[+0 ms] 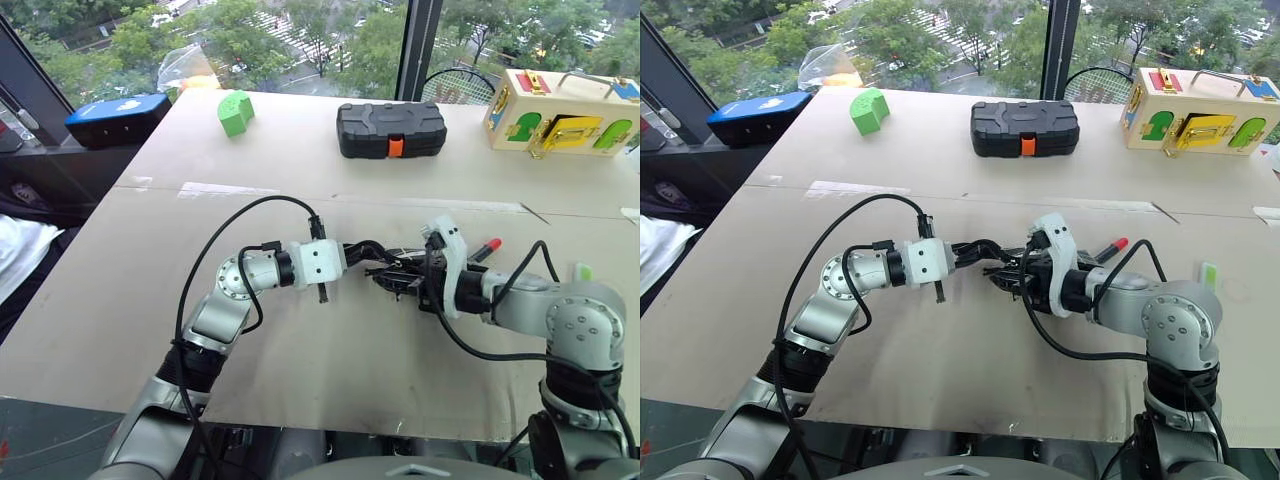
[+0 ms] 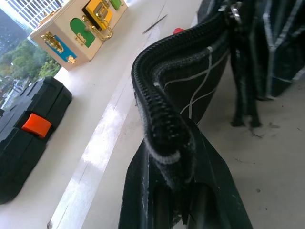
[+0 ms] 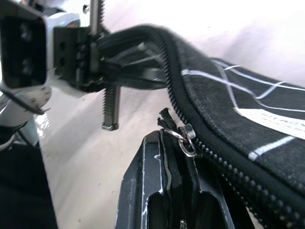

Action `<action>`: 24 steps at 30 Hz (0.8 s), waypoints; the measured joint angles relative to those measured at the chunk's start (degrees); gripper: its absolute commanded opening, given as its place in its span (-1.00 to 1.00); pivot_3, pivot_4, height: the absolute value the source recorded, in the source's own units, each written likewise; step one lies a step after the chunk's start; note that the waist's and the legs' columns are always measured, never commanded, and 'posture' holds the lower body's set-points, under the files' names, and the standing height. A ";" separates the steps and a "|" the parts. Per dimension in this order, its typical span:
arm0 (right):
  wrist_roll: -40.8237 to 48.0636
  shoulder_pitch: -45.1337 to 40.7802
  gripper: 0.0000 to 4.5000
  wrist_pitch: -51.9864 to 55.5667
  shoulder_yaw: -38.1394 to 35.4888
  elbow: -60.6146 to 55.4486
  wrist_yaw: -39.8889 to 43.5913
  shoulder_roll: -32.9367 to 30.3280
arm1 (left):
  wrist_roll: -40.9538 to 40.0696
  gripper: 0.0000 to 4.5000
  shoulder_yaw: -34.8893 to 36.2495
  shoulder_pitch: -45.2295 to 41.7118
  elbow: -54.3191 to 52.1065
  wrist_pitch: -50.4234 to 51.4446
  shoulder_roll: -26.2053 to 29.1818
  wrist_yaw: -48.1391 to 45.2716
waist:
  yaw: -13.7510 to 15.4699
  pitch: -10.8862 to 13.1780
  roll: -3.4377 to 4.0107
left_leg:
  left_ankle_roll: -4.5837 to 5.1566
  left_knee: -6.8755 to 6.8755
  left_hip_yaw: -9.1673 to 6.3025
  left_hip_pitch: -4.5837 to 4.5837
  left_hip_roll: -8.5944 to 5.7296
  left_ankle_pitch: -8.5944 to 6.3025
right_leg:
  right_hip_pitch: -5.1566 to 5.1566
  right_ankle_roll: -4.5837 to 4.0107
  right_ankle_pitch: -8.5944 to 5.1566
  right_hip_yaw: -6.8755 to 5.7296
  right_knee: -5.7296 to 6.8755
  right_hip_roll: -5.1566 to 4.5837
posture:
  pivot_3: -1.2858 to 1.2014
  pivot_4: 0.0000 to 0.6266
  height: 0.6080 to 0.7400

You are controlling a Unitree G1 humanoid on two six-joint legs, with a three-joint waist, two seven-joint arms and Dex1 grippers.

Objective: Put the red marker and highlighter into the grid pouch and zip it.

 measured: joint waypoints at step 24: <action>-2.49 -7.10 -0.99 0.20 1.48 7.29 -1.13 2.78 | 0.63 -1.00 -0.38 0.32 -2.25 1.48 -0.02 -2.03 | -1.58 0.01 0.02 | -0.24 -0.06 0.01 0.05 0.02 0.14 | -0.02 0.00 0.00 0.02 0.12 0.02 | 0.03 -0.52 1.00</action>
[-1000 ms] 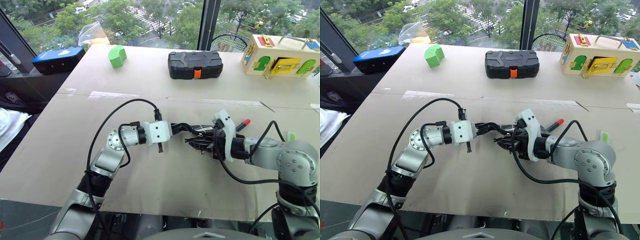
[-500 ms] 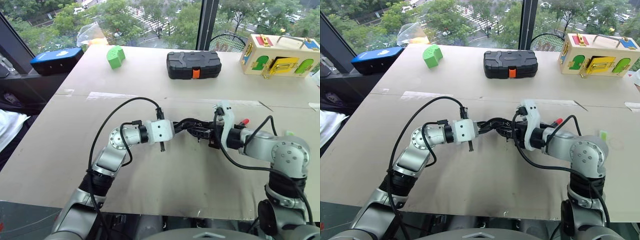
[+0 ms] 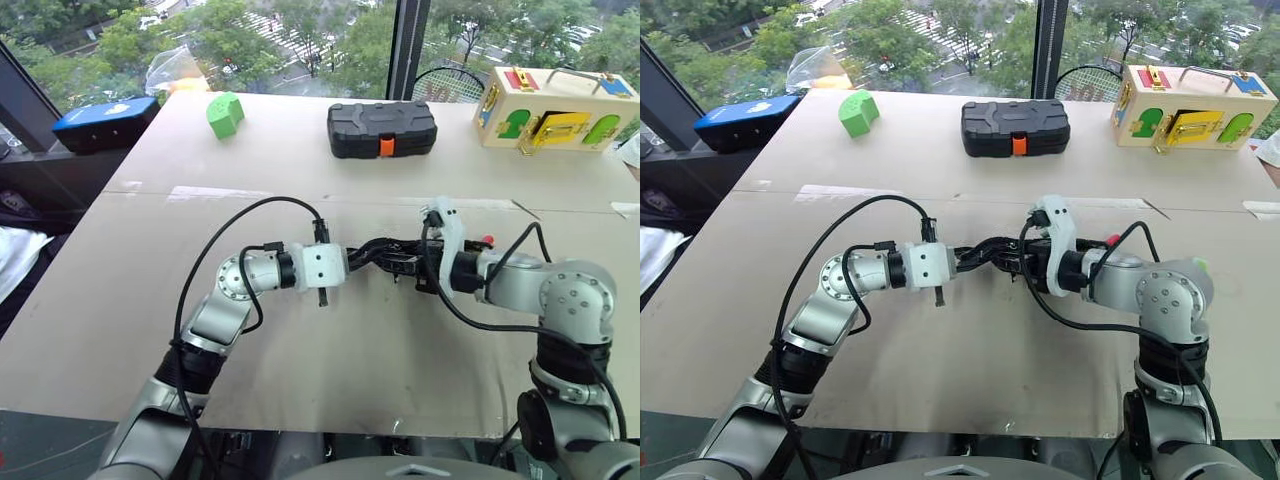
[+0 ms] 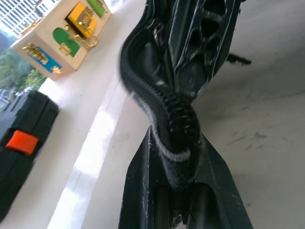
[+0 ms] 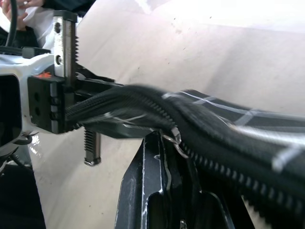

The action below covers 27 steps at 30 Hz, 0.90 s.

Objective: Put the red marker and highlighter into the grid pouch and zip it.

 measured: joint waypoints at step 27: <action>6.11 13.17 -0.37 -7.88 -5.98 -19.85 9.06 -14.85 | -3.31 -1.00 2.26 -1.92 2.41 3.07 -3.64 1.82 | 0.41 -0.01 -0.07 | 0.16 -0.02 -0.11 -0.03 -0.01 -0.10 | 0.04 0.01 0.00 0.02 -0.11 -0.05 | 0.03 -0.52 1.00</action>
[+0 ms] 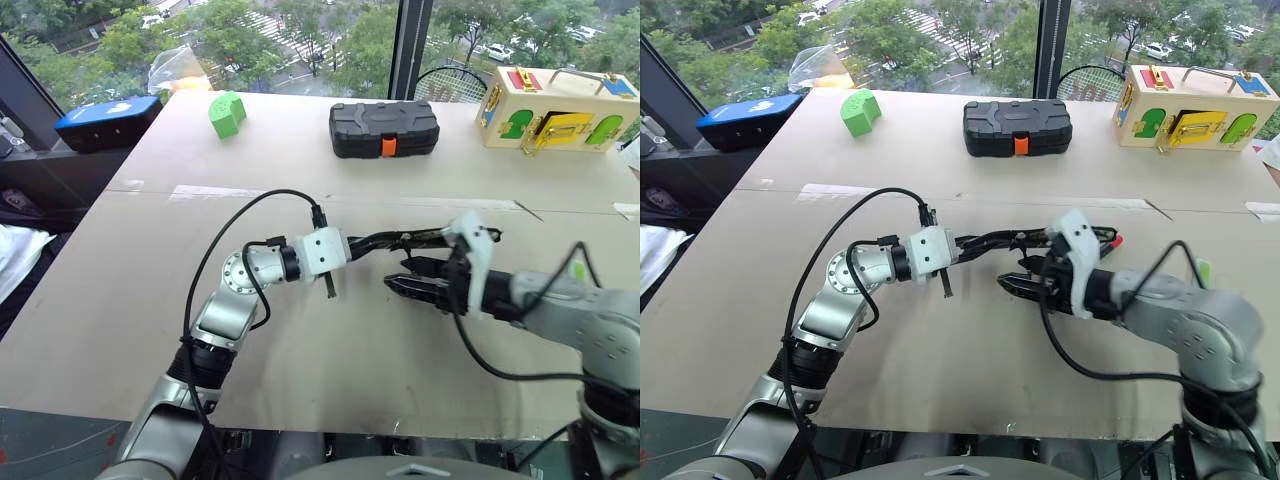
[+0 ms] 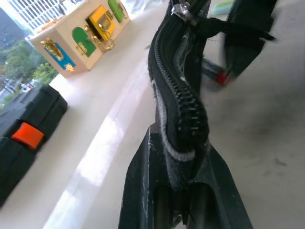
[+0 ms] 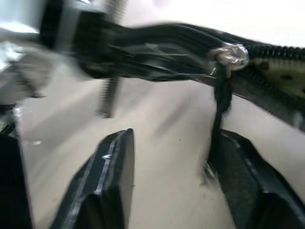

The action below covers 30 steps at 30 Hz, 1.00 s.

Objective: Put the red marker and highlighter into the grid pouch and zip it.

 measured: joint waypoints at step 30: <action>-25.63 -15.01 -1.00 -18.93 36.91 8.17 -12.98 -21.24 | 0.94 -1.00 -1.82 -1.93 6.83 -8.80 0.20 -1.37 | -0.20 0.06 0.04 | -0.19 -0.01 0.09 0.01 0.01 0.12 | -0.05 0.03 -0.03 -0.01 -0.04 0.03 | 0.03 -0.52 1.00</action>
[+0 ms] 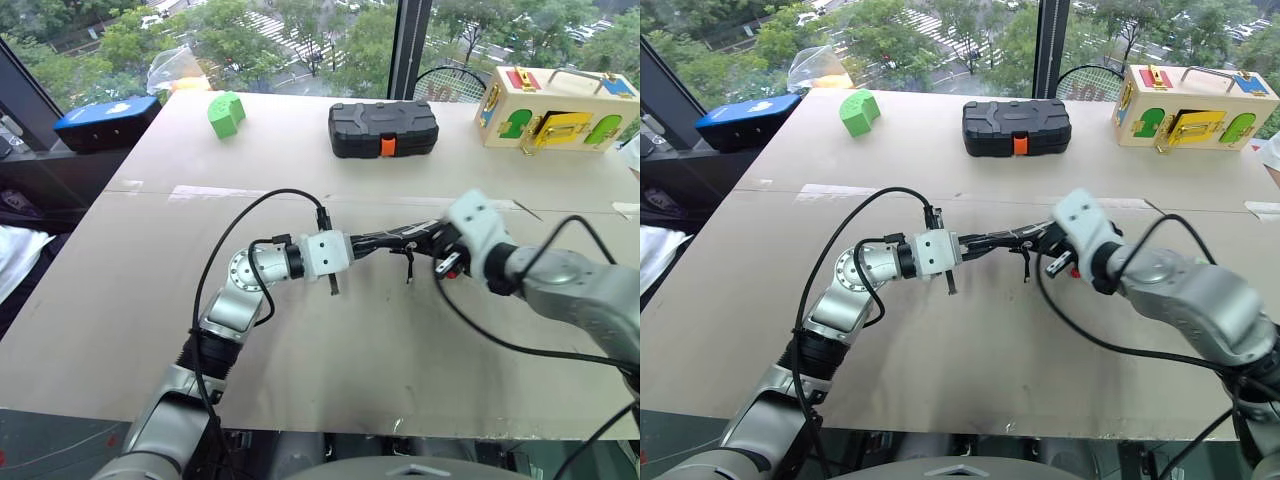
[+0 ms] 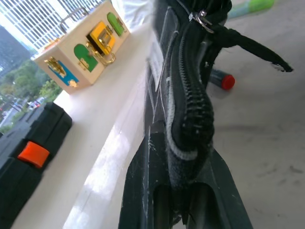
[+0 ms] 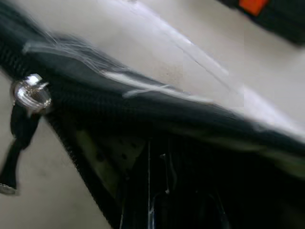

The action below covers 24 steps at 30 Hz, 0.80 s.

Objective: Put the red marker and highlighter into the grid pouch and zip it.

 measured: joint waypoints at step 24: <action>-41.85 -5.56 0.97 -23.95 11.31 9.07 30.10 -2.87 | -0.79 -1.00 0.09 -4.84 0.98 3.50 0.96 -2.88 | 0.14 0.04 -0.02 | -0.09 0.07 0.18 -0.01 0.01 0.05 | 0.00 0.03 0.00 -0.01 -0.04 0.00 | 0.03 -0.52 1.00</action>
